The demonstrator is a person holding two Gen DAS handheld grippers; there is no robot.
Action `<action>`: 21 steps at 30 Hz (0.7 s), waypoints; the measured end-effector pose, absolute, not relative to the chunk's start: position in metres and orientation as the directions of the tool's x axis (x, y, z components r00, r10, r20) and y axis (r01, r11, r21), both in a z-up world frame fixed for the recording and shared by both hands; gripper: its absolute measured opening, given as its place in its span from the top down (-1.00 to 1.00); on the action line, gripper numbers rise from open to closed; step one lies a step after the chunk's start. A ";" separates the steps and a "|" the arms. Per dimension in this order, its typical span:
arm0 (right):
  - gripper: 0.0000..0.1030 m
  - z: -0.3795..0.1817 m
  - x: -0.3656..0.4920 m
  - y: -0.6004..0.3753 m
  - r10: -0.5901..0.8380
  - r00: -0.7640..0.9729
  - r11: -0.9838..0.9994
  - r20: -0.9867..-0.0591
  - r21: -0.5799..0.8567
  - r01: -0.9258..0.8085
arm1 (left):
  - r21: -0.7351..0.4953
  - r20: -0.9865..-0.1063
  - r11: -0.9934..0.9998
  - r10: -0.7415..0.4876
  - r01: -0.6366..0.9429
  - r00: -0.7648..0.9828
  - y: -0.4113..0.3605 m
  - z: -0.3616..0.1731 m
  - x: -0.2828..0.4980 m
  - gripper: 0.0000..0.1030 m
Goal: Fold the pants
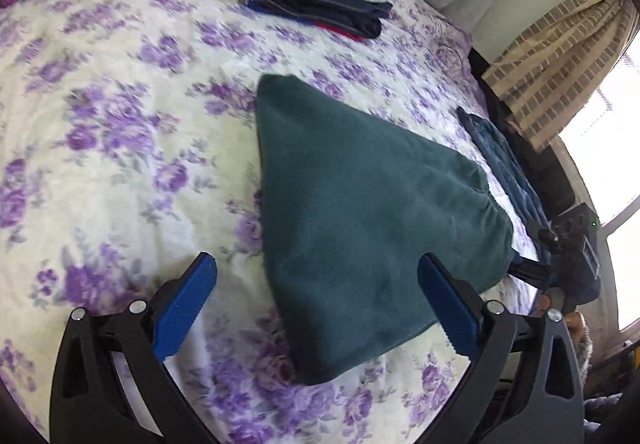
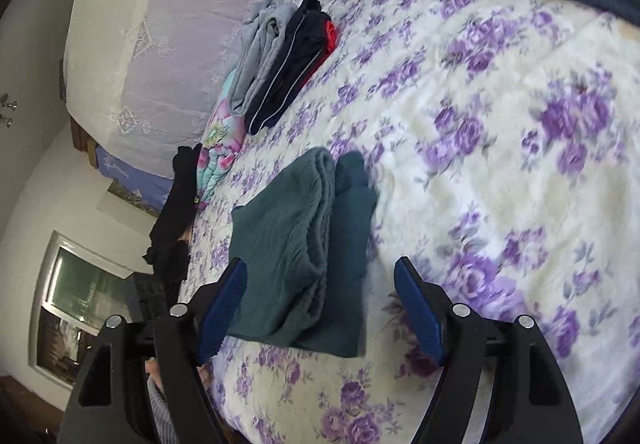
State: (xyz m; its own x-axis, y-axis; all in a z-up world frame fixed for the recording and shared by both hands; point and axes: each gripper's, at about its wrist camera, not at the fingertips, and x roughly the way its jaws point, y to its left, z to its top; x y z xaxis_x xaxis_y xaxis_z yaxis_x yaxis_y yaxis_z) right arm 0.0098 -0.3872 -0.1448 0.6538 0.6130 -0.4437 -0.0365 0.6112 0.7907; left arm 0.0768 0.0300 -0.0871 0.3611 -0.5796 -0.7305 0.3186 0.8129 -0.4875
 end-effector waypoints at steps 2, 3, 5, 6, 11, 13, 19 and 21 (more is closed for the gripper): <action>-0.52 -0.146 0.010 -0.384 0.625 0.645 0.606 -0.441 0.794 -0.044 | -0.490 -0.731 0.809 -0.584 0.324 0.353 0.029 -0.090 0.076 -0.91; -0.55 -0.147 0.011 -0.382 0.627 0.641 0.607 -0.442 0.793 -0.047 | -0.492 -0.730 0.807 -0.587 0.327 0.351 0.028 -0.091 0.077 -0.91; -0.58 -0.150 0.014 -0.380 0.633 0.634 0.606 -0.444 0.794 -0.050 | -0.505 -0.722 0.794 -0.603 0.339 0.339 0.025 -0.092 0.079 -0.91; -0.59 -0.150 0.016 -0.379 0.633 0.635 0.605 -0.443 0.794 -0.049 | -0.517 -0.715 0.784 -0.616 0.343 0.330 0.025 -0.093 0.081 -0.91; -0.66 -0.146 0.028 -0.373 0.667 0.626 0.562 -0.404 0.825 -0.066 | -0.633 -0.637 0.692 -0.721 0.348 0.273 0.021 -0.094 0.093 -0.91; -0.66 -0.146 0.036 -0.369 0.669 0.623 0.562 -0.406 0.825 -0.066 | -0.674 -0.602 0.656 -0.754 0.339 0.262 0.024 -0.095 0.095 -0.91; -0.53 -0.148 0.037 -0.371 0.681 0.616 0.559 -0.396 0.824 -0.087 | -0.774 -0.497 0.545 -0.838 0.322 0.225 0.042 -0.101 0.091 -0.78; -0.47 -0.151 0.036 -0.376 0.687 0.616 0.544 -0.385 0.835 -0.084 | -0.791 -0.483 0.531 -0.847 0.303 0.225 0.045 -0.105 0.094 -0.72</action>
State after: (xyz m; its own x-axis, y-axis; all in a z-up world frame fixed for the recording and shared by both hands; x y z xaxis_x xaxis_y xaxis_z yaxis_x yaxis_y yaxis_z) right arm 0.0355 -0.3757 -0.1512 0.6162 0.6869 -0.3852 -0.0843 0.5438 0.8350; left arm 0.0935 0.0451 -0.1048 0.2245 -0.8465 -0.4827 0.3033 0.5314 -0.7910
